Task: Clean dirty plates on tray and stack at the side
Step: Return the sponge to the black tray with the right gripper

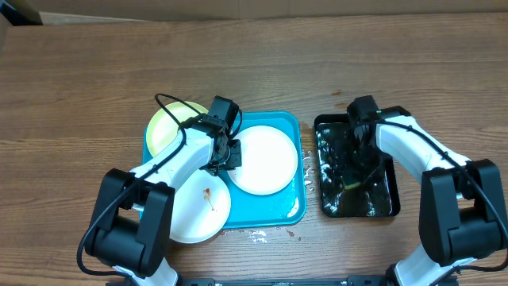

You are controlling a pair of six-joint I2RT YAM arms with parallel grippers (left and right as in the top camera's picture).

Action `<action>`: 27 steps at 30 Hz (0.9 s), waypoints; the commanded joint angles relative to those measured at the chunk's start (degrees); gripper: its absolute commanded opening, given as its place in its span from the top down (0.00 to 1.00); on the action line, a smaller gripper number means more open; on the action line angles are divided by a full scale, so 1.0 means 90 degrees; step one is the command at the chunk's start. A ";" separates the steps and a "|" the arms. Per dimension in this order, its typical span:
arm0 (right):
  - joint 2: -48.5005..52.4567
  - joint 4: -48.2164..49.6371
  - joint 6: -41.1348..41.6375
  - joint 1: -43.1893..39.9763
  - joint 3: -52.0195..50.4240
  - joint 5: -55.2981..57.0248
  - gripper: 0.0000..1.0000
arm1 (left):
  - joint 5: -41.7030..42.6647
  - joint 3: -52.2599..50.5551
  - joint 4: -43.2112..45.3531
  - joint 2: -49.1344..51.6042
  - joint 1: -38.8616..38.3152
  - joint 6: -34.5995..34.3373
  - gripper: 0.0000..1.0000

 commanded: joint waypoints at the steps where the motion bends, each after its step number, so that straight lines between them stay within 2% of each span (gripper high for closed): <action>1: 0.0061 0.0109 0.0000 -0.0012 0.0177 0.0032 0.26 | -0.0063 -0.0068 0.0002 0.0109 -0.0049 -0.0017 0.79; 8: 0.0063 0.0401 0.0005 -0.0002 0.0153 0.0032 0.28 | -0.0066 -0.0068 -0.0019 0.0109 -0.0046 -0.0015 0.79; 10: 0.0063 0.0454 0.0002 -0.0002 0.0092 0.0032 0.43 | -0.0066 -0.0068 -0.0034 0.0109 -0.0046 -0.0015 0.79; 13: 0.0063 0.0627 0.0002 -0.0002 -0.0070 0.0034 0.80 | -0.0066 -0.0068 -0.0029 0.0109 -0.0044 -0.0015 0.79; 14: 0.0063 0.0687 0.0002 -0.0002 -0.0117 0.0036 0.88 | -0.0066 -0.0068 -0.0024 0.0109 -0.0044 -0.0015 0.79; 15: 0.0063 0.0811 0.0002 -0.0002 -0.0185 0.0036 0.91 | -0.0066 -0.0068 -0.0022 0.0109 -0.0044 -0.0015 0.79; 16: 0.0063 0.0935 0.0002 -0.0002 -0.0240 0.0036 0.90 | -0.0066 -0.0068 -0.0019 0.0109 -0.0044 -0.0015 0.79; 17: 0.0063 0.1022 0.0002 -0.0012 -0.0255 0.0036 0.71 | -0.0068 -0.0068 -0.0017 0.0109 -0.0044 -0.0015 0.79; 18: 0.0063 0.1061 0.0005 -0.0022 -0.0253 0.0034 0.45 | -0.0068 -0.0068 -0.0017 0.0109 -0.0044 -0.0015 0.79; 19: 0.0061 0.1103 0.0005 -0.0039 -0.0250 0.0032 0.24 | -0.0068 -0.0068 -0.0019 0.0109 -0.0044 -0.0015 0.78; 20: 0.0063 0.1115 0.0005 -0.0063 -0.0231 0.0032 0.20 | -0.0068 -0.0068 -0.0019 0.0109 -0.0044 -0.0015 0.78; 23: 0.0061 0.1139 0.0007 -0.0092 -0.0228 0.0029 0.19 | -0.0066 -0.0068 -0.0019 0.0109 -0.0044 -0.0015 0.78; 25: 0.0063 0.1144 0.0007 -0.0092 -0.0231 0.0029 0.23 | -0.0066 -0.0068 -0.0017 0.0109 -0.0044 -0.0017 0.78; 26: 0.0061 0.1163 0.0010 -0.0092 -0.0236 0.0029 0.34 | -0.0066 -0.0068 -0.0015 0.0109 -0.0044 -0.0017 0.78; 27: 0.0063 0.1214 0.0007 -0.0092 -0.0250 0.0032 0.61 | -0.0066 -0.0068 -0.0012 0.0109 -0.0044 -0.0017 0.78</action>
